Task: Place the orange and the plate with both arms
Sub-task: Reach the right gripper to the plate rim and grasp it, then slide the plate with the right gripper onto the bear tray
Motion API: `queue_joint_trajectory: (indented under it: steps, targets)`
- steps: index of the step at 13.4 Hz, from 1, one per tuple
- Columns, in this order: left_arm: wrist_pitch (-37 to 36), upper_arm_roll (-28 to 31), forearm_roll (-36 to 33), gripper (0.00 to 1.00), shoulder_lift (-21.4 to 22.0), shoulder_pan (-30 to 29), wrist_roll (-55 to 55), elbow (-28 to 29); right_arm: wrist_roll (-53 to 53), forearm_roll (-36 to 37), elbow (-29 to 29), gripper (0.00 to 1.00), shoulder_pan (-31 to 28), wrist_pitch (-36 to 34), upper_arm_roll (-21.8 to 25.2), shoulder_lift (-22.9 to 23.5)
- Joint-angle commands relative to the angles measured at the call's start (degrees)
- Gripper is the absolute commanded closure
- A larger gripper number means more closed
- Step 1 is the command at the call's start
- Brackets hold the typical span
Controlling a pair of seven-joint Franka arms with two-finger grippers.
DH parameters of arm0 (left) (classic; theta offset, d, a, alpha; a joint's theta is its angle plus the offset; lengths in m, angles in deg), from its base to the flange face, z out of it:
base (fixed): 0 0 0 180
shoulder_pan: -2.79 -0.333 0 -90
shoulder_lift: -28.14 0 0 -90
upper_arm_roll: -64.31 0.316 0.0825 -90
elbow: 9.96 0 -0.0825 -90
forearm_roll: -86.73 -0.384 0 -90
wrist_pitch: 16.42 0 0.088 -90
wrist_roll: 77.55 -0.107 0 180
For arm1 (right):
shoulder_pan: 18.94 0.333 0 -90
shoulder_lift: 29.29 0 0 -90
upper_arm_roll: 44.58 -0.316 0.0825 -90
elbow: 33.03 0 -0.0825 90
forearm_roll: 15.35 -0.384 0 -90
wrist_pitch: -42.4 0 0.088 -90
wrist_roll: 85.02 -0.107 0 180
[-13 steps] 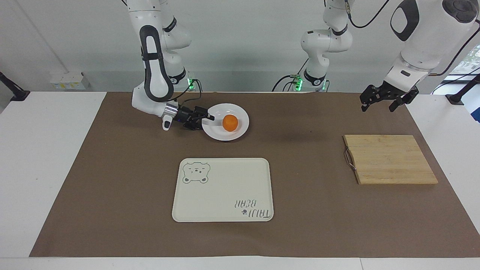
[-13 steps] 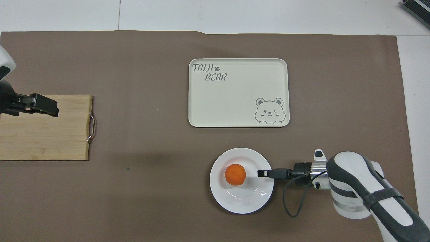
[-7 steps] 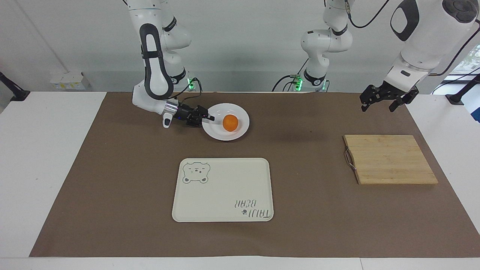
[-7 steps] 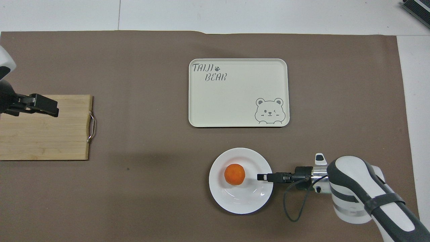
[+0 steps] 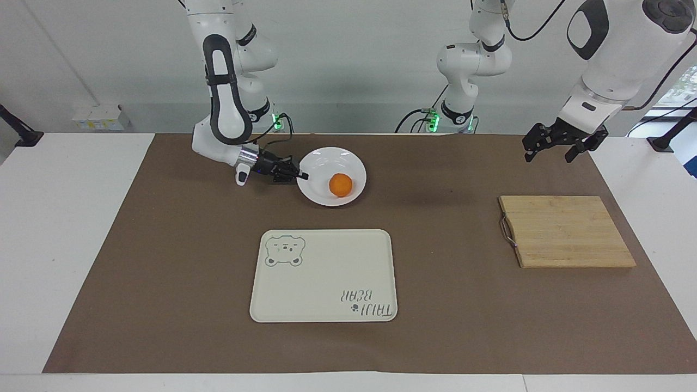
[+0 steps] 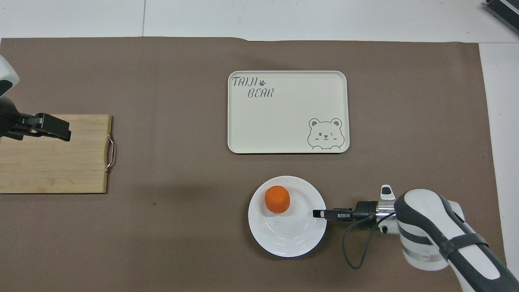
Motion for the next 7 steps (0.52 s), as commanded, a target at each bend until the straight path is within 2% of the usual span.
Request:
queue_joint_trajectory:
  steps: [1, 3, 7]
  targets:
    - [-0.23, -0.30, -0.52, 0.00, -0.02, -0.38, -0.20, -0.42, 4.98, -5.84, 0.55, 1.00, -0.18, -0.48, -0.26, -0.61]
    - [-0.23, -0.30, -0.52, 0.00, -0.02, -0.38, -0.20, -0.42, 5.17, -8.39, 2.39, 1.00, -0.09, -1.18, -0.26, 0.27]
    - [-0.23, -0.30, -0.52, 0.00, -0.02, -0.38, -0.20, -0.42, 3.86, -8.67, 6.52, 1.00, -0.97, -2.94, -0.26, 2.46]
